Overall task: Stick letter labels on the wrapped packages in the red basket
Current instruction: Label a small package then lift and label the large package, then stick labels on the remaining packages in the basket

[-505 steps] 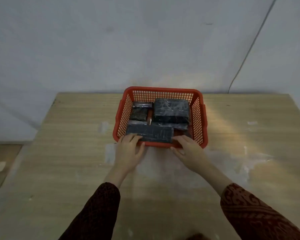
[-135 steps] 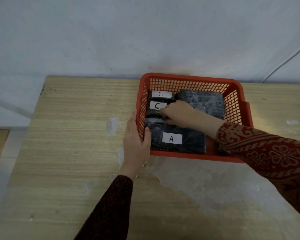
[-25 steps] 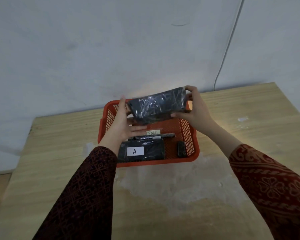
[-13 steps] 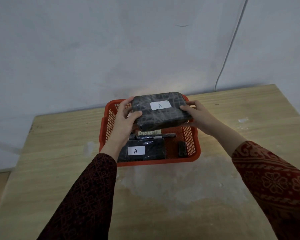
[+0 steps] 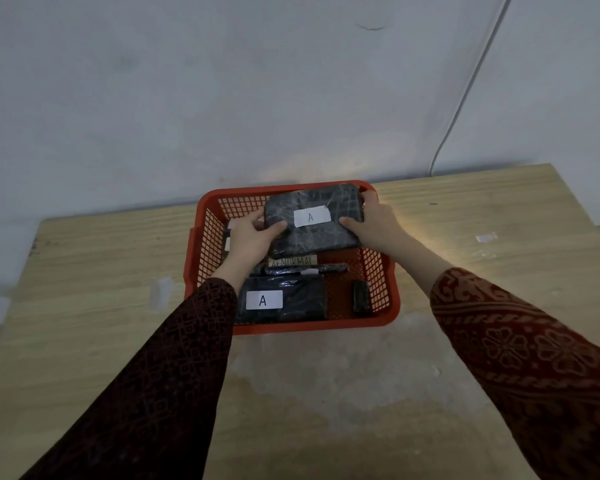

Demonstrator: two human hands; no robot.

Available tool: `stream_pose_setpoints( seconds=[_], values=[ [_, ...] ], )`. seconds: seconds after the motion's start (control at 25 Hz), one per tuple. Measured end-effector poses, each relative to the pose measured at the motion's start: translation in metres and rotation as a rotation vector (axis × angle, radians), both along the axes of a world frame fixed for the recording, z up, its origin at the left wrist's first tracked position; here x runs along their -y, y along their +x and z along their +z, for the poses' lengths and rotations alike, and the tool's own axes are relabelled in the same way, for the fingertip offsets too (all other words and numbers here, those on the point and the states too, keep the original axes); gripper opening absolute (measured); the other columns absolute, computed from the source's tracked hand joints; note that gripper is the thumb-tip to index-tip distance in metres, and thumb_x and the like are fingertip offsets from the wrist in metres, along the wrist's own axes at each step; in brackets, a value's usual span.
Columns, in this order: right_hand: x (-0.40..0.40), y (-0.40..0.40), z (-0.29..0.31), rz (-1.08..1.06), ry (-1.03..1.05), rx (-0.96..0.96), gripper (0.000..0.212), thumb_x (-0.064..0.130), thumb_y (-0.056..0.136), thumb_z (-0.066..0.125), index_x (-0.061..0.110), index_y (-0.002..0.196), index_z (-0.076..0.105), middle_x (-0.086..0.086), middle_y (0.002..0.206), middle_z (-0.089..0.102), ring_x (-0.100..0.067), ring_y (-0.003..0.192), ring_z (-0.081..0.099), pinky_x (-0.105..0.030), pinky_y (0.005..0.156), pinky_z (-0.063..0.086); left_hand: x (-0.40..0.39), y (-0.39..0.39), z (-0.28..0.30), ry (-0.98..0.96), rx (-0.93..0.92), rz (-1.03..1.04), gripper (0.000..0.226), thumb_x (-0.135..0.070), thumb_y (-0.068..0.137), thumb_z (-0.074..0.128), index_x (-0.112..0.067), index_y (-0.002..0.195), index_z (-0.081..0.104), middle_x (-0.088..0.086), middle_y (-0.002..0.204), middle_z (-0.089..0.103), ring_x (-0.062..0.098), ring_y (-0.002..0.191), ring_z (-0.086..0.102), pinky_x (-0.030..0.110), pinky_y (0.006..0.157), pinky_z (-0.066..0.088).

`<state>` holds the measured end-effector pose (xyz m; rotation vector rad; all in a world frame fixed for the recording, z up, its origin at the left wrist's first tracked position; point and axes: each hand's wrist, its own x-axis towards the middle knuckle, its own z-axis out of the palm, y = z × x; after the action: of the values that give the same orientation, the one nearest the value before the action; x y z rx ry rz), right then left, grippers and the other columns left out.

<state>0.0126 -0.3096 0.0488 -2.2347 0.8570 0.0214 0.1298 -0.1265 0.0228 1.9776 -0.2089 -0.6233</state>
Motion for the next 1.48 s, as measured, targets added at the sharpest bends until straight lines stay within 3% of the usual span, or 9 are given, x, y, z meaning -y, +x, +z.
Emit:
stream_pose_setpoints(
  seconds=[0.16, 0.36, 0.52, 0.68, 0.84, 0.92, 1.08, 1.32, 1.48],
  values=[
    [-0.005, 0.015, -0.016, 0.096, -0.231, -0.103, 0.054, 0.018, 0.093, 0.055, 0.000, 0.136, 0.026, -0.026, 0.123, 0.050, -0.042, 0.103, 0.057, -0.041, 0.074, 0.045, 0.013, -0.006, -0.015, 0.125, 0.109, -0.109, 0.066, -0.021, 0.076, 0.080, -0.012, 0.134, 0.049, 0.007, 0.125, 0.061, 0.022, 0.116, 0.058, 0.037, 0.098, 0.050],
    [-0.003, 0.020, -0.030, 0.173, -0.365, -0.173, 0.036, 0.011, 0.094, 0.053, 0.004, 0.125, 0.037, -0.026, 0.115, 0.052, -0.043, 0.100, 0.058, -0.040, 0.067, 0.043, 0.020, -0.006, -0.031, 0.221, 0.277, -0.128, 0.065, -0.027, 0.079, 0.077, -0.008, 0.135, 0.050, 0.011, 0.133, 0.055, 0.025, 0.125, 0.049, 0.031, 0.101, 0.039],
    [-0.007, 0.017, -0.034, 0.206, -0.488, -0.246, 0.045, 0.002, 0.090, 0.054, 0.002, 0.132, 0.038, -0.025, 0.127, 0.045, -0.037, 0.112, 0.051, -0.041, 0.081, 0.049, 0.023, -0.007, -0.036, 0.245, 0.322, -0.143, 0.065, -0.028, 0.080, 0.076, -0.009, 0.136, 0.050, 0.011, 0.132, 0.053, 0.024, 0.123, 0.049, 0.021, 0.094, 0.033],
    [-0.013, 0.001, -0.040, 0.274, -0.556, -0.291, 0.058, 0.002, 0.087, 0.058, 0.001, 0.140, 0.032, -0.031, 0.145, 0.032, -0.039, 0.128, 0.042, -0.041, 0.092, 0.049, 0.022, -0.010, -0.040, 0.258, 0.379, -0.163, 0.065, -0.031, 0.083, 0.073, -0.010, 0.139, 0.047, 0.013, 0.133, 0.051, 0.026, 0.125, 0.047, 0.026, 0.099, 0.035],
    [-0.015, -0.023, -0.047, 0.433, -0.739, -0.057, 0.031, 0.006, 0.077, 0.070, 0.002, 0.107, 0.061, -0.021, 0.116, 0.063, -0.036, 0.114, 0.058, -0.042, 0.087, 0.052, 0.020, -0.017, -0.045, 0.312, 0.432, -0.214, 0.066, -0.038, 0.090, 0.062, -0.013, 0.146, 0.037, 0.013, 0.136, 0.044, 0.027, 0.126, 0.044, 0.030, 0.099, 0.038],
    [-0.021, -0.035, -0.050, 0.553, -0.755, 0.033, 0.021, 0.011, 0.074, 0.071, 0.006, 0.094, 0.067, -0.015, 0.105, 0.065, -0.033, 0.103, 0.062, -0.042, 0.085, 0.053, 0.019, -0.018, -0.047, 0.386, 0.483, -0.239, 0.066, -0.043, 0.092, 0.056, -0.016, 0.148, 0.034, 0.013, 0.136, 0.045, 0.028, 0.127, 0.042, 0.035, 0.098, 0.041],
    [-0.030, -0.040, -0.060, 0.605, -0.756, -0.008, 0.017, 0.017, 0.069, 0.076, 0.010, 0.084, 0.073, -0.019, 0.121, 0.059, -0.035, 0.121, 0.053, -0.045, 0.095, 0.048, -0.002, -0.026, -0.039, 0.420, 0.541, -0.293, 0.058, -0.038, 0.095, 0.052, -0.015, 0.146, 0.038, 0.013, 0.141, 0.044, 0.030, 0.130, 0.041, 0.042, 0.106, 0.039],
    [-0.036, -0.025, -0.060, 0.647, -0.902, -0.025, 0.011, 0.017, 0.069, 0.078, 0.011, 0.077, 0.074, -0.021, 0.137, 0.052, -0.036, 0.133, 0.043, -0.047, 0.101, 0.043, -0.072, -0.094, -0.036, 0.476, 0.736, -0.319, 0.047, -0.040, 0.098, 0.038, -0.009, 0.123, 0.061, 0.010, 0.121, 0.063, 0.027, 0.113, 0.058, 0.041, 0.092, 0.048],
    [-0.036, -0.022, -0.062, 0.733, -1.025, 0.013, 0.007, 0.012, 0.073, 0.074, 0.009, 0.079, 0.073, -0.019, 0.139, 0.052, -0.033, 0.134, 0.044, -0.048, 0.102, 0.042, -0.084, -0.107, -0.045, 0.476, 0.916, -0.343, 0.034, -0.031, 0.096, 0.041, -0.009, 0.096, 0.067, 0.005, 0.092, 0.066, 0.022, 0.082, 0.062, 0.033, 0.069, 0.047]
  ],
)
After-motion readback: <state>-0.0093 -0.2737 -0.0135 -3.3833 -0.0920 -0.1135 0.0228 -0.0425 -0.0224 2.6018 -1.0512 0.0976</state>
